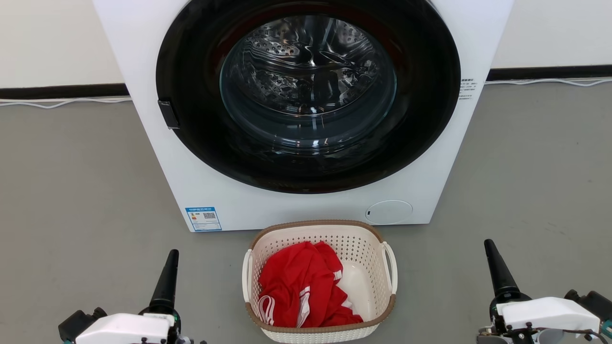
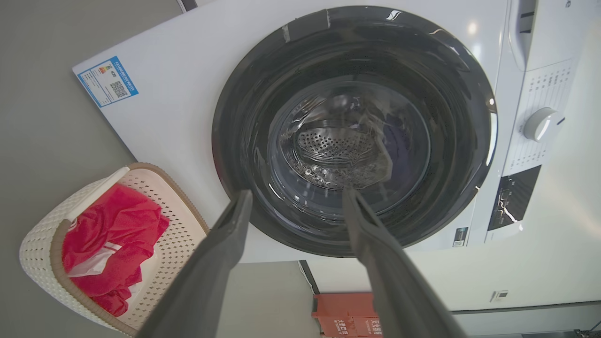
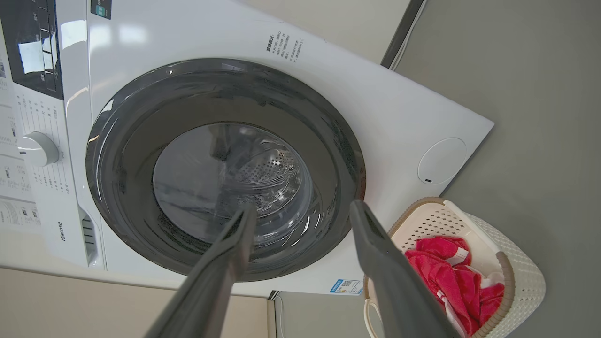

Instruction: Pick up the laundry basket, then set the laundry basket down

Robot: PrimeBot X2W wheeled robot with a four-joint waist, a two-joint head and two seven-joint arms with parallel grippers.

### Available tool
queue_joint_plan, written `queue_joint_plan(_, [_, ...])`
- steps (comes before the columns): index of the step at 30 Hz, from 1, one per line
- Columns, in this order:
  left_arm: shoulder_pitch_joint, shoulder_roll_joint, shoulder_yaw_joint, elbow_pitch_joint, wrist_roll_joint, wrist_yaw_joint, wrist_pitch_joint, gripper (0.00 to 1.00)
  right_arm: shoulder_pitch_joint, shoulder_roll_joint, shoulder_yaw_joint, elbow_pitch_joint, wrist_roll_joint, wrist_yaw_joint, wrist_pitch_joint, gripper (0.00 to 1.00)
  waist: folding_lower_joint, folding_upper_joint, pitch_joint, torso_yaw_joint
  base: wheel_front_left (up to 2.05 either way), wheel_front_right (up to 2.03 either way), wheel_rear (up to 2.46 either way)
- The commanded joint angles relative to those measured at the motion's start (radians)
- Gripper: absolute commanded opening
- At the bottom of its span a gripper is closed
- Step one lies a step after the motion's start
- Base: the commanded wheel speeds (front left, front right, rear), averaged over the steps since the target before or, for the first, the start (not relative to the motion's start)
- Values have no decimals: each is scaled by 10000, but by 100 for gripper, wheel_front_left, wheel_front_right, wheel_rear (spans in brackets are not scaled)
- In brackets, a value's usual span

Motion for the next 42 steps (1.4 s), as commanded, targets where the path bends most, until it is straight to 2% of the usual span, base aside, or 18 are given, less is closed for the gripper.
queue_joint_plan(1, [-155, 82, 25, -342, 302, 65, -104, 100, -160, -99, 93, -340, -400, 27, -151, 100, -1, 0, 0, -5, 0, 0, 0])
queue_joint_plan(13, [-31, 99, -249, -576, 2137, 442, -456, 100, -184, -249, 471, -429, -2709, 34, -502, 100, -2, 0, 21, -69, 0, 0, 0])
queue_joint_plan(25, [93, 117, -362, -738, 4139, 1020, -808, 100, -322, -376, 829, -350, -4809, 41, -854, 100, -2, 0, 8, -181, 0, 0, 0])
queue_joint_plan(34, [215, 130, -385, -740, 5680, 1222, -1072, 100, -417, -324, 776, -101, -6405, 47, -1118, 100, -2, 0, -20, -282, 0, 0, 0])
queue_joint_plan(42, [322, 140, -447, -784, 6670, 1424, -1278, 100, -474, -329, 938, 89, -7370, 51, -1323, 100, -2, 0, -40, -332, 0, 0, 0])
